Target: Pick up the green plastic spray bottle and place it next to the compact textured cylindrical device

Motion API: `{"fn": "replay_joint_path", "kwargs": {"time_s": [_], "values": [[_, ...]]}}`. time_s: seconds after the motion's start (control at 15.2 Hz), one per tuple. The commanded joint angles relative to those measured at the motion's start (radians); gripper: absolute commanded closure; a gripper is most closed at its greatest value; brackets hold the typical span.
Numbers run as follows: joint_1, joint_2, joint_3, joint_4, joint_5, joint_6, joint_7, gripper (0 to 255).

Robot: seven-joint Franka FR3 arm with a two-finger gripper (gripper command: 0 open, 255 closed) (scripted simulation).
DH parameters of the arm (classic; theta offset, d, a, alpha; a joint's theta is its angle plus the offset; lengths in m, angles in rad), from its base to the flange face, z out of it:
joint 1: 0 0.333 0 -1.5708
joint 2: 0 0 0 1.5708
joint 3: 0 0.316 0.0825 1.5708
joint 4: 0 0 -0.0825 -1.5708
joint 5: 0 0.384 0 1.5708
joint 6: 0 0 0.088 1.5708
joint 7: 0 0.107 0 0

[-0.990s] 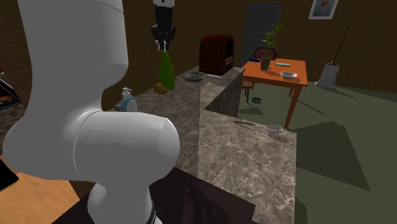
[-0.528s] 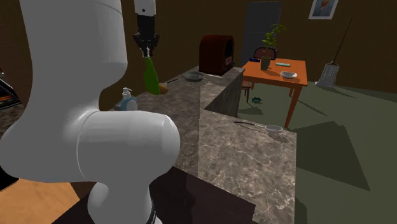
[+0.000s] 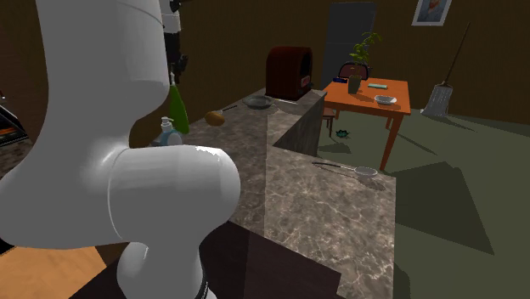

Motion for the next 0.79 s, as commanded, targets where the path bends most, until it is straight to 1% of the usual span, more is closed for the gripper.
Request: {"fn": "replay_joint_path", "kwargs": {"time_s": [0.0,0.4,0.73], "values": [[0.025,0.029,0.008,0.018,-0.007,0.014,0.034,255],[0.115,0.159,0.029,0.148,-0.036,0.021,0.141,255],[0.196,0.304,0.037,0.326,-0.062,-0.007,0.222,255]]}}
